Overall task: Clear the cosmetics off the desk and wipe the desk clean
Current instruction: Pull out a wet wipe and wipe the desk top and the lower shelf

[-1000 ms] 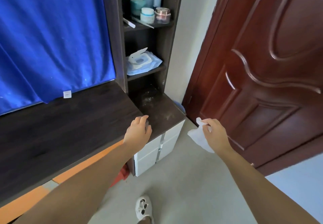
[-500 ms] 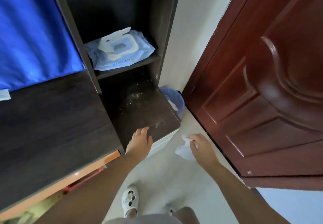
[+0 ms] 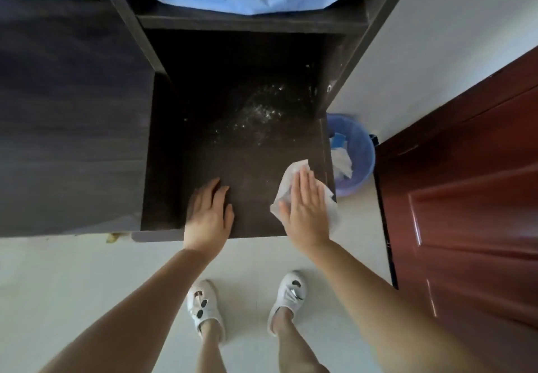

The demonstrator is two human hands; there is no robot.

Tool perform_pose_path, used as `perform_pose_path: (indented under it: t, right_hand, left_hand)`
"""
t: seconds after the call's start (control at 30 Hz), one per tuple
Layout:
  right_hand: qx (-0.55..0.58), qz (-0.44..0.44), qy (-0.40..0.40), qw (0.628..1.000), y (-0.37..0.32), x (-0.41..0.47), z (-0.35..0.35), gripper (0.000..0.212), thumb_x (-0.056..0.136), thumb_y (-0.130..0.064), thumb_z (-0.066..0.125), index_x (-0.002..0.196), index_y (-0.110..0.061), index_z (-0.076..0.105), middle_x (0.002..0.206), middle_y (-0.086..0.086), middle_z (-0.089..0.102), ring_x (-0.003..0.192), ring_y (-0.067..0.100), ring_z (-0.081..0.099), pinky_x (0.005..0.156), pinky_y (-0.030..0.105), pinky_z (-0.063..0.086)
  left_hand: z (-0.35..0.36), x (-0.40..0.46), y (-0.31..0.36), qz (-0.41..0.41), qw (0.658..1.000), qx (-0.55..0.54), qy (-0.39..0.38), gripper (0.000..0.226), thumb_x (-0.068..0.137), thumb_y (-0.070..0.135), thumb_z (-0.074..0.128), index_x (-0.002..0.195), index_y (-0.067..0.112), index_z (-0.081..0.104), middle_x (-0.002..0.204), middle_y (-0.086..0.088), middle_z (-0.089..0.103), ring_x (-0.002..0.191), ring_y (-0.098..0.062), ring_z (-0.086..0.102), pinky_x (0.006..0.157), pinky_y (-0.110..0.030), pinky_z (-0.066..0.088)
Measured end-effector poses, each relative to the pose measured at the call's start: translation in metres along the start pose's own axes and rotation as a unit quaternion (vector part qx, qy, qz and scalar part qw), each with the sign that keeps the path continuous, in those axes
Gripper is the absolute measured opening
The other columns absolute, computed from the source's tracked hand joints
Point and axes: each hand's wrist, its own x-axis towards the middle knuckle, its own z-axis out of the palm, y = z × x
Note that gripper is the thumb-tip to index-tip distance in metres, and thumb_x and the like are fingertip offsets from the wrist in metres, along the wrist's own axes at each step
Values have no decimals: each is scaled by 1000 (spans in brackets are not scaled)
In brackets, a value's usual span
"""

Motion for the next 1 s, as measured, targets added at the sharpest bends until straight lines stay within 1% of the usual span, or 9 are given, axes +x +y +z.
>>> perform_pose_path:
  t: [0.13,0.2,0.33,0.47,0.57,0.73,0.8,0.9,1.0]
  right_hand:
    - [-90,-307,-82,944,-12,-35,16,61,94,-40,32,144,-6,24,153,12,26,143,24,18,115,40,16]
    - [-140,-386,-98,907,14,-11,9,61,95,-41,31,146,-10,19,155,10,22,143,23,18,115,41,16]
    - [-141,-183,-46,972,62,73,-12,60,96,-48,6,144,-13,-1,156,7,4,144,21,3,119,45,14]
    - [-95,41,0,995,34,89,-10,57,97,-35,7,147,-8,0,158,12,1,146,25,1,117,42,0]
    - [-99,-88,15,991,-7,25,13,58,99,-38,7,145,-6,21,154,13,19,143,28,20,117,47,12]
    - [-146,-383,-96,907,21,13,0,56,99,-44,13,147,-16,14,156,4,16,144,20,15,114,41,14]
    - [-140,-333,-78,929,44,54,-12,55,98,-45,10,147,-20,7,156,1,9,144,17,8,116,41,11]
    - [-91,-104,-38,990,59,106,-24,61,90,-46,3,146,-20,3,158,1,4,144,13,-1,119,39,1]
    - [-92,3,7,996,40,96,-16,64,91,-41,-1,147,-12,8,158,6,7,146,19,3,116,40,0]
  left_hand:
    - [2,16,-14,-13,1000,19,20,46,89,26,35,123,-2,48,135,-25,43,127,-39,36,109,-53,27]
    - [4,24,-18,-8,999,35,23,49,89,27,31,125,-2,48,136,-25,43,128,-38,34,111,-52,22]
    - [8,26,-17,6,997,62,36,55,88,31,23,129,2,46,139,-20,42,132,-32,31,114,-47,15]
    - [7,26,-17,4,997,64,43,56,88,32,21,132,4,44,142,-18,40,135,-31,30,114,-44,11]
    - [8,26,-18,6,997,69,44,54,88,30,24,129,3,46,139,-19,43,132,-32,33,113,-46,16]
    - [10,27,-20,19,994,82,64,48,87,26,30,125,3,48,133,-21,49,126,-27,30,110,-43,16]
    - [11,29,-21,23,993,88,74,47,86,26,30,123,3,49,131,-20,51,125,-27,30,109,-42,15]
    - [12,30,-21,31,992,85,87,46,86,25,31,122,3,50,129,-21,52,124,-27,31,108,-41,15]
    - [11,30,-22,32,992,84,87,46,86,25,31,123,3,49,130,-21,52,124,-27,31,108,-41,13]
